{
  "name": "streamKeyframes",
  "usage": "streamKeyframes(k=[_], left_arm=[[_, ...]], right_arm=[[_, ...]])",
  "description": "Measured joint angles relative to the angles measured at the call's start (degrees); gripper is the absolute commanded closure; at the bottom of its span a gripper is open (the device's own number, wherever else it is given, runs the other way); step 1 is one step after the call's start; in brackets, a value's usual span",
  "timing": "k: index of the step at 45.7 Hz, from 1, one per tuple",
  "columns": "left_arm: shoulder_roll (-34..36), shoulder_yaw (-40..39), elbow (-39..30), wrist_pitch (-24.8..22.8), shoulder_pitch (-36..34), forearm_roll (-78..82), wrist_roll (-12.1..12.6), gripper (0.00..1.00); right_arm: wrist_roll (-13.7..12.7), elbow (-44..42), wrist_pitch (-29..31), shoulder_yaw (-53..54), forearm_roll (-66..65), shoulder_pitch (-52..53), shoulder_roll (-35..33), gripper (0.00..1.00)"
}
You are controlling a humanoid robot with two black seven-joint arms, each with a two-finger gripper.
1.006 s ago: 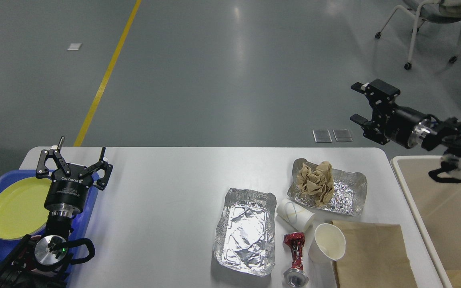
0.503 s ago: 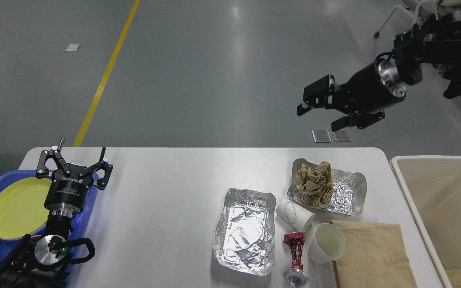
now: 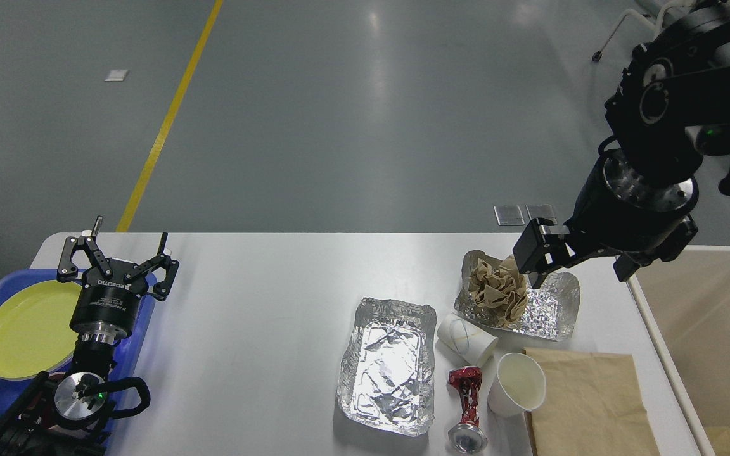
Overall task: Tidy desktop
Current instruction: 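Move the right gripper over the foil container with crumpled paper, then lower the right gripper to the brown paper bag and grasp it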
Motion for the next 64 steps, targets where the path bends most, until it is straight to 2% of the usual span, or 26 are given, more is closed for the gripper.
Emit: streamKeyframes(k=[12,16,21,25,30,37,41,45,51,64], left_arm=[[0.00,0.00,0.00,0.00,0.00,0.00,0.01,0.04],[-0.01,0.00,0.00,0.00,0.00,0.00,0.01,0.04],[-0.04,0.00,0.00,0.00,0.00,0.00,0.00,0.04],[-0.04,0.00,0.00,0.00,0.00,0.00,-0.03,0.04],[-0.02,0.00,0.00,0.00,0.00,0.00,-0.05,0.04],[-0.02,0.00,0.00,0.00,0.00,0.00,-0.05,0.04],[-0.02,0.00,0.00,0.00,0.00,0.00,-0.05,0.04],[-0.01,0.00,0.00,0.00,0.00,-0.01,-0.05,0.04],[-0.01,0.00,0.00,-0.03,0.00,0.00,-0.05,0.04],[-0.01,0.00,0.00,-0.06,-0.01,0.00,-0.05,0.04]], right_arm=[[1.35,-0.06,-1.18,-4.77,-0.21,-2.05,-1.97,0.00],[4.30,-0.31,-2.38,-7.17,-2.27,-5.00,-5.94,0.00],[9.78,-0.80,-6.07,-10.18,-9.29,-11.11,-9.70,0.00],[12.21,-0.78,-9.84,-11.25,-12.62,-16.29,-10.93,0.00],[12.88,-0.35,-15.93,-11.31,-14.67,-23.82,-11.72,0.00],[13.13,-0.41,-31.96,-11.33,-21.33,-36.15,-12.04,0.00],[13.35,-1.30,-37.74,-11.61,-23.29,-41.56,-12.06,0.00],[14.29,-3.27,-39.57,-11.49,-23.88,-45.64,-11.88,0.00],[17.28,-7.10,-40.12,-10.68,-23.79,-51.30,-10.73,0.00],[17.51,-24.75,-41.38,-5.27,-22.25,-69.23,-9.61,0.00]])
